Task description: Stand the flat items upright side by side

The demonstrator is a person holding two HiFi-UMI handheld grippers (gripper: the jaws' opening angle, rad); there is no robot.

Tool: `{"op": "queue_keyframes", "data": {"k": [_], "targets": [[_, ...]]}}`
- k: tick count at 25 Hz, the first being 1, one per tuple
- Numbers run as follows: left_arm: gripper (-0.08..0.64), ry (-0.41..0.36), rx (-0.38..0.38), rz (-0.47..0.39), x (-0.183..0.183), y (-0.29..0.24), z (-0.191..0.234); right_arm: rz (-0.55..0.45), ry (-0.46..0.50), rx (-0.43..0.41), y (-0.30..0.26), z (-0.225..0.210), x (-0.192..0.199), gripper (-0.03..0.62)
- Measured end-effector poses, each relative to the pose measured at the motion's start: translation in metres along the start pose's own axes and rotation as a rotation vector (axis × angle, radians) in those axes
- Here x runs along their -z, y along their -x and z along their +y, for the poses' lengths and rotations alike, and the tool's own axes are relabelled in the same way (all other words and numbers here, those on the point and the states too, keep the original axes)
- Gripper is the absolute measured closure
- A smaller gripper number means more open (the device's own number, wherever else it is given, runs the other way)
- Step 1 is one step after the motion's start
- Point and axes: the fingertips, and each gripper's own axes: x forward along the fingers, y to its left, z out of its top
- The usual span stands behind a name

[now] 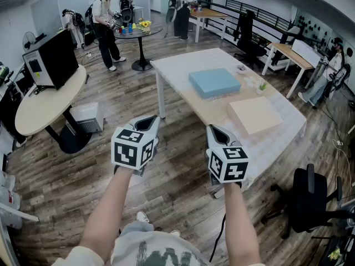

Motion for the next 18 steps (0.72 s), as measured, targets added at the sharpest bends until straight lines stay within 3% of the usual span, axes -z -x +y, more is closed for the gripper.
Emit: {"op": "queue_keyframes", "data": {"k": [12,18], "targets": [[0.554,-0.003,-0.002,-0.013,-0.002,-0.019,0.011,-0.003,-0.034,0.009,-0.015,-0.007,-0.001,0.575],[0.498,0.004,0.025,-0.009,-0.002,-0.046,0.033,0.008,-0.055,0.024,-0.044,-0.010,0.002,0.540]]}}
